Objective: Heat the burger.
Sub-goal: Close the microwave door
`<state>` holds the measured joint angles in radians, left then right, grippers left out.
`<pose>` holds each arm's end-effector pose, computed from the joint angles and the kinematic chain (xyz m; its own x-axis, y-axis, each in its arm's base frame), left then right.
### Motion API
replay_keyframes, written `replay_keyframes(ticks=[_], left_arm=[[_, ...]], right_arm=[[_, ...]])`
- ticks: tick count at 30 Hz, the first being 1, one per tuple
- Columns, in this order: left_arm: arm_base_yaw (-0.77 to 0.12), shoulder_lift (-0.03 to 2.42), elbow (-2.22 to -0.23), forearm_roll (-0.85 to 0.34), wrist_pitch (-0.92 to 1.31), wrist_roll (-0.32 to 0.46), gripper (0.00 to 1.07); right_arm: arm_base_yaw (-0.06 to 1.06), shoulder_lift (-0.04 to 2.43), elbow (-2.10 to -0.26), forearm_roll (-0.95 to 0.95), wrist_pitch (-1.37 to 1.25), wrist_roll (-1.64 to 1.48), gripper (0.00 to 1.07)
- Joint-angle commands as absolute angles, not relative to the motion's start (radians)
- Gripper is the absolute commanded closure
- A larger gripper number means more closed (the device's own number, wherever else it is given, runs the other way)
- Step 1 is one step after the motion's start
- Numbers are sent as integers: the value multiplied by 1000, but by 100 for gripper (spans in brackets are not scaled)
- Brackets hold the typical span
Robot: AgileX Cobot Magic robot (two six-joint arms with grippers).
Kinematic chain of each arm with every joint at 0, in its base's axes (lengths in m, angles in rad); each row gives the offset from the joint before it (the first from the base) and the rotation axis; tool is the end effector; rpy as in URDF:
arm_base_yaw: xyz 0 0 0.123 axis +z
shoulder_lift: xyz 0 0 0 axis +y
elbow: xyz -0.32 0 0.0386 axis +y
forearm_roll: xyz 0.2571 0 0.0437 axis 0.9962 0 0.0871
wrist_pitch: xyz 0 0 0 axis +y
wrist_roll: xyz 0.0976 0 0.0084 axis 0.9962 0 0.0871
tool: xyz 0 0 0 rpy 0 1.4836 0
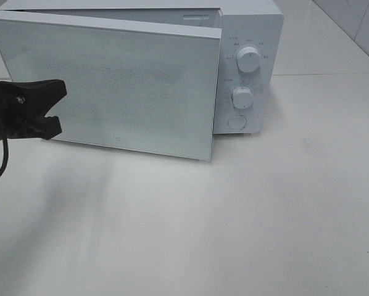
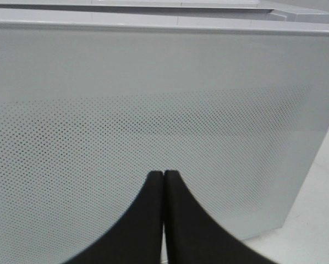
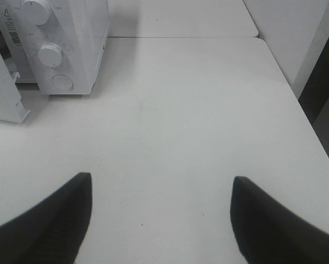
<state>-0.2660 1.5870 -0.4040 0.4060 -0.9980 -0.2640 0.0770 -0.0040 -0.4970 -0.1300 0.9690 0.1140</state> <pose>0.2549 -0.1031 0.2081 -0.1516 0.0070 -0.9884 0.5602 0.8245 -0.0801 -0.0242 -0.0124 0.2862 -0.3657 0.0118 -0.9307 0.0373 0.9993 -0.0020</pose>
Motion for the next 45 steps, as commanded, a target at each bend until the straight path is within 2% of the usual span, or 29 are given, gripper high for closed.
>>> replay_keyframes(ticks=[1, 8, 10, 13, 24, 26, 35, 37, 40, 45], left_arm=[[-331, 1610, -441, 325, -988, -242, 107], [-411, 1662, -498, 264, -982, -230, 107], [-466, 1697, -542, 199, -978, -221, 107], [-499, 1728, -578, 160, -977, -199, 107], [-580, 1801, -671, 76, -974, -196, 107], [-619, 1825, -727, 55, -964, -174, 107], [-666, 1870, -842, 21, -890, -124, 107], [-694, 1895, -900, -51, -870, -93, 107], [-712, 1914, -936, -102, -862, -86, 107], [-717, 1956, -1006, -137, -824, -69, 107]], right_arm=[[72, -29, -497, -133, 963, 124, 40], [72, -29, -497, -133, 963, 124, 40], [72, -29, -497, -133, 963, 124, 40], [72, -29, -497, -133, 963, 124, 40], [72, -29, -497, -133, 963, 124, 40], [72, -29, -497, -133, 963, 124, 40], [72, -29, -497, -133, 963, 124, 41], [72, -29, -497, -133, 963, 124, 41], [72, -29, -497, -133, 963, 124, 41], [72, -29, -497, -133, 963, 124, 41]])
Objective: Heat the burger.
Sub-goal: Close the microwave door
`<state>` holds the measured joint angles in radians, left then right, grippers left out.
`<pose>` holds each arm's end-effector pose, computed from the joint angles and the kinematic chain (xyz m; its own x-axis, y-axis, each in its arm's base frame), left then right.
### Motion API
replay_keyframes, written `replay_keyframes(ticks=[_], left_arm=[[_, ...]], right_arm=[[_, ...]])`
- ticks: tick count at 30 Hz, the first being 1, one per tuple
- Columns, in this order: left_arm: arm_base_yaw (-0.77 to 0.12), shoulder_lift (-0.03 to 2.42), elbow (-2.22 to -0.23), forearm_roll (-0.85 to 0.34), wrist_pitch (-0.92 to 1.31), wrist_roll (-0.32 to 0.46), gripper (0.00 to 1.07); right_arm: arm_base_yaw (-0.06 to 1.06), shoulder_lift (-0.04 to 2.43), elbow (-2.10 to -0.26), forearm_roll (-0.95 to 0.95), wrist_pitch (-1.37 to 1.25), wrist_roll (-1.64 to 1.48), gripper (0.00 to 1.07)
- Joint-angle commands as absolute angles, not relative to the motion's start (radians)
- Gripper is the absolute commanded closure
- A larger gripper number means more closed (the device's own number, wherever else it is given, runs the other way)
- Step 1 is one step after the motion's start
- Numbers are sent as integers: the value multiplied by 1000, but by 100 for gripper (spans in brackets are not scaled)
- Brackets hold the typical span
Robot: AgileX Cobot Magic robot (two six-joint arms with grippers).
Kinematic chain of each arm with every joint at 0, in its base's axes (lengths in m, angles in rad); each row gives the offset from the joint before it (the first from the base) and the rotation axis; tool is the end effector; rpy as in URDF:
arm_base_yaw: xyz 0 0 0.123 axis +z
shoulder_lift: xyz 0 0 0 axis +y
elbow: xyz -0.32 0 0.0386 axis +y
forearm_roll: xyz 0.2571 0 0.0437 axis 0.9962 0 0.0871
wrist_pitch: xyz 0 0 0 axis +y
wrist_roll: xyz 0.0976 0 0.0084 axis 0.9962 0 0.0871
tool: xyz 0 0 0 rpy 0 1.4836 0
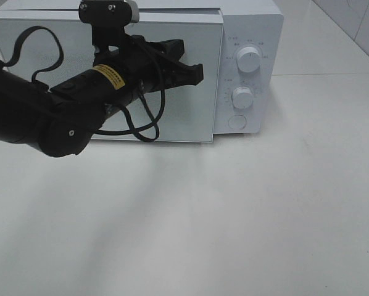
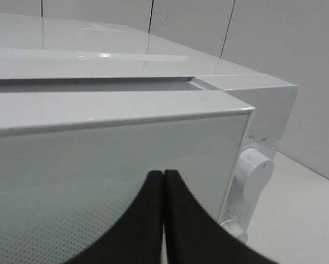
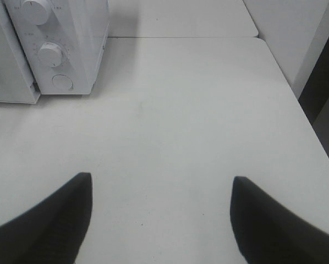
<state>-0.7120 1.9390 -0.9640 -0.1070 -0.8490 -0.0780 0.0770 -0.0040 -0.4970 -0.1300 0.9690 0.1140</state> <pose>0.3301 -0.2745 0.2152 -0.1188 -0.0928 -0.9886 0.5794 0.8021 -0.1449 -0.0242 -0.0124 0.2862 -0.3657 0.0118 -0.9307 0.0373 0.9993 -0.0020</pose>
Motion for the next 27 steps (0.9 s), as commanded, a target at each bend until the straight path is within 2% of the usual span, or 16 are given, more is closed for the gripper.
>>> replay_keyframes(ticks=[1, 6, 12, 19, 27], left_arm=[[-717, 1956, -1006, -137, -824, -69, 107], [-717, 1990, -1063, -191, -819, -68, 107], [-717, 2009, -1106, -194, -816, -60, 107], [-711, 2035, -1185, -223, -723, 0, 107], [-708, 2068, -1228, -266, -709, 6, 107]], right_arm=[[72, -29, -497, -133, 963, 124, 41], [72, -29, -497, -133, 963, 124, 41], [72, -29, -497, -133, 963, 124, 41], [72, -29, -497, -133, 963, 124, 41], [72, -29, -497, -133, 963, 124, 41]])
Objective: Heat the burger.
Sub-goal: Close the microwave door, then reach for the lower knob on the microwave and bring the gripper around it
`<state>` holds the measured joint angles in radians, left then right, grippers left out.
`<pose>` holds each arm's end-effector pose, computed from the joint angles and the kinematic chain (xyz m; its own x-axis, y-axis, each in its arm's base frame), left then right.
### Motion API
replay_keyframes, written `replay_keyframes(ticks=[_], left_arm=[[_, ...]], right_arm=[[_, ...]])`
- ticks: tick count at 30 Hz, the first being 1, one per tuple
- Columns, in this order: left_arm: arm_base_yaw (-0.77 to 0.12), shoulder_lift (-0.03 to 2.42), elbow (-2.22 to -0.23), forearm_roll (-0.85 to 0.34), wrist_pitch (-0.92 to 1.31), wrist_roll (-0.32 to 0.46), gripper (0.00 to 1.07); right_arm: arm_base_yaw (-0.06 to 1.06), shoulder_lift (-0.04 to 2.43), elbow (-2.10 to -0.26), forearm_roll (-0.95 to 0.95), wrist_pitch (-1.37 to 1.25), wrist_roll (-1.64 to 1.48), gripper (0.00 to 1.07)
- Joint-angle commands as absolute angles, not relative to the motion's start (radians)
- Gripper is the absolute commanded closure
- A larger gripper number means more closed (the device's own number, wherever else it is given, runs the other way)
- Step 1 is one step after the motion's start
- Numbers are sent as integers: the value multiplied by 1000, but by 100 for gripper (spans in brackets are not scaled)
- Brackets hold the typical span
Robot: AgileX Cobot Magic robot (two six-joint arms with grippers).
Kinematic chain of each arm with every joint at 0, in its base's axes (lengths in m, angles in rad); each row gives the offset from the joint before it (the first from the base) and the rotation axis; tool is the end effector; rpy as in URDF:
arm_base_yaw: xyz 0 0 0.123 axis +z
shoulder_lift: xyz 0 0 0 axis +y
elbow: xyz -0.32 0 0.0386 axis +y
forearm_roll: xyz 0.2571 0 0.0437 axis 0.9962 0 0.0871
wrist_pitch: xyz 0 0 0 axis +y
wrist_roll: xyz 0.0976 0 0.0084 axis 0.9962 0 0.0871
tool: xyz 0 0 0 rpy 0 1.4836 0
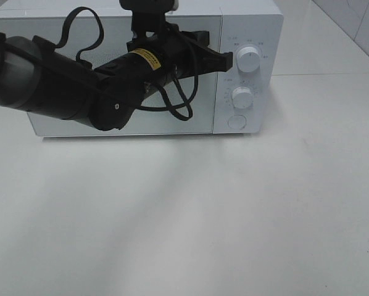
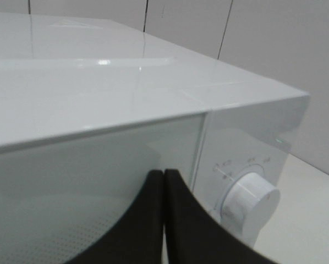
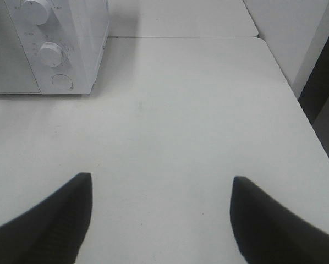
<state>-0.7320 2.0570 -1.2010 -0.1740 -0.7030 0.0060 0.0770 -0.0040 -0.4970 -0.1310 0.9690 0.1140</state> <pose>0.3660 -0.3142 0.2151 -0.1278 -0.0548 -0.9903 0.5695 0.8134 -0.1185 -0.0242 -0.0125 0.2862 -0.3656 0.0112 -0.9307 0.0378 0.9993 -0.0028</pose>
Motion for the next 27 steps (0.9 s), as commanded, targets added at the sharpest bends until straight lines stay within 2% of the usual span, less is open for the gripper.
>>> replay_keyframes(ticks=[1, 5, 13, 16, 18, 19, 21, 22, 24, 25, 27], left_arm=[[-708, 2069, -1230, -268, -702, 6, 107], [-708, 2069, -1234, -273, -697, 6, 107], [-717, 2022, -1234, -185, -568, 6, 107], [-719, 1987, -1234, -171, -440, 0, 107], [-723, 1942, -1234, -171, -264, 0, 107], [-723, 1942, -1234, -171, -264, 0, 107], [-728, 1895, -1234, -172, -86, 0, 107], [-728, 1895, -1234, -172, -86, 0, 107], [-728, 1844, -1234, -173, 94, 0, 107], [-728, 1844, -1234, -173, 94, 0, 107], [-728, 1795, -1234, -176, 312, 0, 107]], right_arm=[[72, -29, -497, -133, 963, 124, 41], [72, -29, -497, -133, 963, 124, 41], [72, -29, -497, -133, 963, 124, 41], [72, -29, -497, -133, 963, 124, 41], [72, -29, -497, -133, 963, 124, 41], [72, -29, -497, -133, 963, 124, 41], [72, -29, -497, -133, 963, 124, 41], [72, -29, -497, -133, 963, 124, 41], [72, -29, -497, -133, 963, 124, 41], [72, -29, -497, -133, 963, 124, 41], [72, -29, -497, -133, 963, 124, 41]])
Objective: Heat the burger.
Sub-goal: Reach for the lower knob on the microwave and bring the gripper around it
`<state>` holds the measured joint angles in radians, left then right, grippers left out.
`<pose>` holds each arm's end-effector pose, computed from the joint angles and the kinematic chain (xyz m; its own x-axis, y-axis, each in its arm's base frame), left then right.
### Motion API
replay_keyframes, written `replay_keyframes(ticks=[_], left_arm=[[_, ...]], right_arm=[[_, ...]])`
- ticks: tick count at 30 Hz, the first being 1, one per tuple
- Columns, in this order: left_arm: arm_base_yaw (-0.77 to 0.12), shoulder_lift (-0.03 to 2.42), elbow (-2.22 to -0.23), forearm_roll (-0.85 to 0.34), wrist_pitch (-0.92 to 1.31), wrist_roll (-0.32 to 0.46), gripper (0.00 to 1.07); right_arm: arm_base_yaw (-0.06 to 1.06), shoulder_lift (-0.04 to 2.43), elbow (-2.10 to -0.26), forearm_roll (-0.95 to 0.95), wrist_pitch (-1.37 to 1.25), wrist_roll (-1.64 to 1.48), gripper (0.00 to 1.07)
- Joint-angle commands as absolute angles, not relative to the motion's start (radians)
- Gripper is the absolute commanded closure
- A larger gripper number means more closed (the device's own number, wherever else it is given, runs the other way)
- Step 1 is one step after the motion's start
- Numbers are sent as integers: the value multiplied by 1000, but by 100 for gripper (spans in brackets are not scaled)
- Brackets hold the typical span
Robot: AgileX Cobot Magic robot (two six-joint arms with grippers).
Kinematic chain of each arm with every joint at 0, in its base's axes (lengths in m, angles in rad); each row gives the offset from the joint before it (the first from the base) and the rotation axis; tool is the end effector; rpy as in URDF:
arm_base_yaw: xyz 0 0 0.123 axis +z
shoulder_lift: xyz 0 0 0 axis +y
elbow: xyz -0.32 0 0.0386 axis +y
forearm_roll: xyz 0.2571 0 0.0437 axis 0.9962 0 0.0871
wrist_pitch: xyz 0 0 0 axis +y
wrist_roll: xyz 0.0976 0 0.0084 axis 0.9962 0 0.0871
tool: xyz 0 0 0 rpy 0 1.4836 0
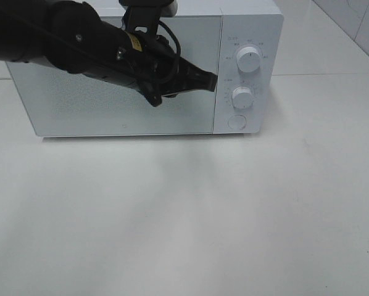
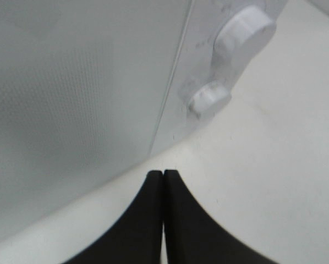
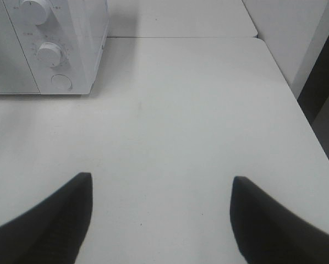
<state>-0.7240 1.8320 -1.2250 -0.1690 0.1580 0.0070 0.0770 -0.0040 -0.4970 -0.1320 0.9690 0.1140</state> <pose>0.3222 -0.2883 0.2501 -0.5704 0.2919 -0.7677 0.5944 0.7918 -0.1406 -0.0242 -0.0125 0.2862 -0.3656 0.0106 -0.9307 0.0384 0.9993 -0.0036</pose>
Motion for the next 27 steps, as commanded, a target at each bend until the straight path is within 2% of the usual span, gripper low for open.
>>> replay_keyframes(ticks=[1, 2, 3, 4, 5, 6, 7, 8, 9, 10, 11, 23, 27], left_arm=[[-728, 1795, -1234, -176, 312, 0, 107], [-728, 1781, -1234, -177, 360, 0, 103], [-728, 1758, -1234, -177, 433, 0, 87], [-728, 1758, -1234, -177, 433, 0, 87], [-728, 1748, -1234, -177, 468, 0, 77], [-728, 1729, -1234, -176, 509, 0, 45], [-728, 1729, -1234, -176, 509, 0, 45], [-728, 1725, -1234, -176, 520, 0, 33], [-728, 1711, -1234, -176, 556, 0, 12], [-728, 1711, -1234, -176, 556, 0, 12], [-728, 1703, -1234, -176, 574, 0, 4], [-726, 1632, -1236, -135, 798, 0, 6], [-664, 1615, -1236, -139, 927, -8, 6]], right_arm=[[72, -29, -497, -133, 963, 124, 41], [72, -29, -497, -133, 963, 124, 41], [72, -29, -497, -133, 963, 124, 41], [72, -29, -497, -133, 963, 124, 41], [72, -29, -497, -133, 963, 124, 41], [72, -29, -497, -133, 963, 124, 41], [72, -29, -497, -133, 963, 124, 41], [72, -29, -497, -133, 963, 124, 41], [72, -29, -497, -133, 963, 124, 41], [72, -29, -497, -133, 963, 124, 41], [72, -29, -497, -133, 963, 124, 41], [72, -29, -497, -133, 963, 124, 41], [72, -29, -497, -133, 963, 124, 41]])
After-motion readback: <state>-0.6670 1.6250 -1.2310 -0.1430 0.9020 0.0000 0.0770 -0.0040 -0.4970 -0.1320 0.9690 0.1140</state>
